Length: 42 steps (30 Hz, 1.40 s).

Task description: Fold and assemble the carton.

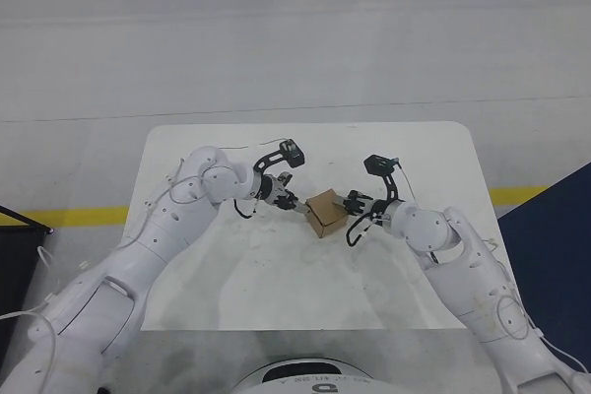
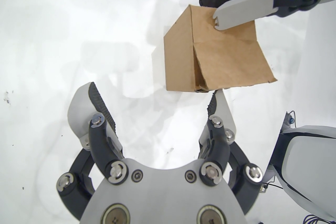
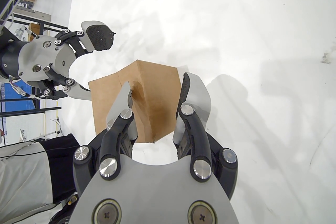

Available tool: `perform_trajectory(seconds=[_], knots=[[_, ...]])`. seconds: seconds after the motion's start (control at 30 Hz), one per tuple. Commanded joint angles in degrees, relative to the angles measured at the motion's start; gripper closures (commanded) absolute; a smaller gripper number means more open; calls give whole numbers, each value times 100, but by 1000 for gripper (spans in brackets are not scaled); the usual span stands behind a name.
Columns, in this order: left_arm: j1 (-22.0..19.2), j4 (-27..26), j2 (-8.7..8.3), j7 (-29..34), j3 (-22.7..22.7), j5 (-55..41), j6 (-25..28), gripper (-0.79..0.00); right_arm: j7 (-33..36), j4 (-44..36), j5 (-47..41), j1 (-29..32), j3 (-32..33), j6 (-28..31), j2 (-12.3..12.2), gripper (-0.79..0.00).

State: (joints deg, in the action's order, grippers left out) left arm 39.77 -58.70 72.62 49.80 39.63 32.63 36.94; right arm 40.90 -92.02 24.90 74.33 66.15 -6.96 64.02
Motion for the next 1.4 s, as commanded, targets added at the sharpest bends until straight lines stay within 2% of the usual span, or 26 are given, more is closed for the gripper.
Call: perform_trajectory(seconds=[0.0, 0.27, 0.47, 0.93, 1.27, 1.37], knots=[[29, -33, -23, 11, 41, 6, -5, -785, 3, 18, 15, -16, -12, -9, 4, -348], [136, -254, -99, -122, 213, -3, 44, -785, -50, 88, 88, -77, -75, -54, 24, -342], [115, -264, -89, -116, 212, -59, 12, -785, -63, 93, 87, -81, -85, -61, 33, -339], [-309, 160, 201, 190, -335, -73, 35, -785, -51, 8, 92, -34, -15, -60, 29, -345], [-482, 383, 304, 19, -417, -86, 193, -785, -195, -284, 118, 140, 147, -74, 7, -366], [-518, 420, 320, -30, -403, -135, 239, -785, -262, -395, 135, 202, 189, -97, 2, -394]])
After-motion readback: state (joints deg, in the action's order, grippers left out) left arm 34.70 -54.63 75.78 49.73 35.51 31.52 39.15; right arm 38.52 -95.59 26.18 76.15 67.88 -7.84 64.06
